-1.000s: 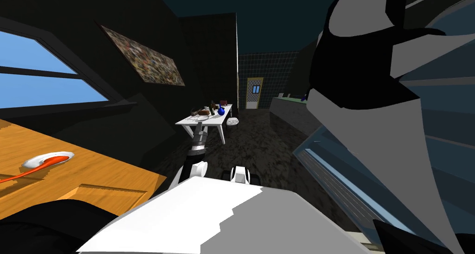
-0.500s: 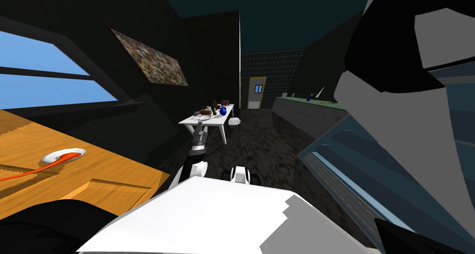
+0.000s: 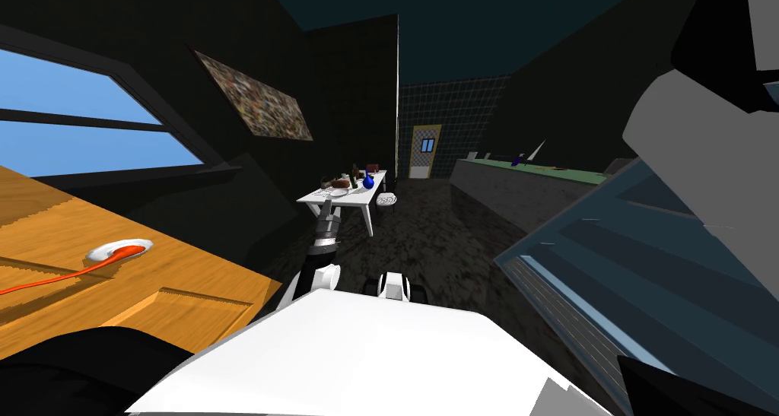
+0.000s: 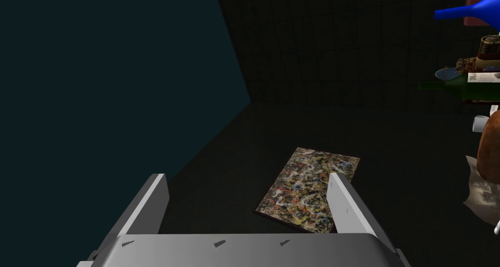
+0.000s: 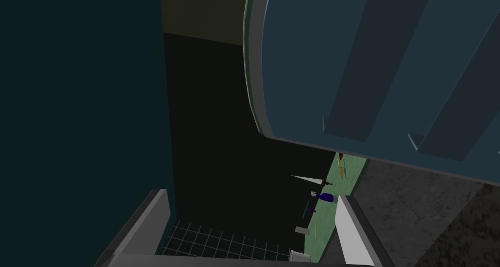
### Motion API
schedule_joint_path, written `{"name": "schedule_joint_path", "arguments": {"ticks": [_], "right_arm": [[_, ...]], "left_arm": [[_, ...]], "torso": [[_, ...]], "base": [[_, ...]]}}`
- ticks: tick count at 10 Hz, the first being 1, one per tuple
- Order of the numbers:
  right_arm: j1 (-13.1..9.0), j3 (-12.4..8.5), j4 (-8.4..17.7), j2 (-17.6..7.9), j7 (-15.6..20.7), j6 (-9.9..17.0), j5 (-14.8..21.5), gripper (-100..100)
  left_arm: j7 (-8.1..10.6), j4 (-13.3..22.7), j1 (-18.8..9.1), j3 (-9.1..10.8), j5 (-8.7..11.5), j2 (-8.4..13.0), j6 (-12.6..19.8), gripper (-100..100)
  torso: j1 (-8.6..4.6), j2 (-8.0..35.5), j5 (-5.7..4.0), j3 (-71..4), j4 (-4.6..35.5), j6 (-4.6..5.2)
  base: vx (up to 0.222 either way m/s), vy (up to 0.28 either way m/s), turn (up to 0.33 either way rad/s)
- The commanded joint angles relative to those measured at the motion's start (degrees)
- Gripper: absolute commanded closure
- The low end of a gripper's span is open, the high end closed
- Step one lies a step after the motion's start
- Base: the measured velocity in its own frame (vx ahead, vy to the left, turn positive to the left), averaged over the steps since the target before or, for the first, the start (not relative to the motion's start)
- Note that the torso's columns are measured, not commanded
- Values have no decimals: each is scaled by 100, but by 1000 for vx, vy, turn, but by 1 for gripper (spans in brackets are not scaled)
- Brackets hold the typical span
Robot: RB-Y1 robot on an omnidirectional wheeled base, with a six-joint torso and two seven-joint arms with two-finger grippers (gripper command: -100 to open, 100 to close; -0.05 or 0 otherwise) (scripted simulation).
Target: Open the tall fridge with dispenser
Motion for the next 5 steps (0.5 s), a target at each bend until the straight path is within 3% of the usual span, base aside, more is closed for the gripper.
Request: {"name": "schedule_joint_path", "arguments": {"ticks": [1,2,5], "right_arm": [[-26,126,80,-88,8,-73,-72,-100],[-29,142,89,-97,13,-92,-81,0],[-28,140,88,-96,13,-90,-80,0]], "left_arm": [[0,0,0,0,0,0,0,0],[0,0,0,0,0,0,0,0],[0,0,0,0,0,0,0,0]], "torso": [[2,1,1,1,1,0],[1,1,0,1,1,0],[0,-2,-1,-1,0,0]], "base": [[9,3,12],[0,0,0],[0,0,0]]}}
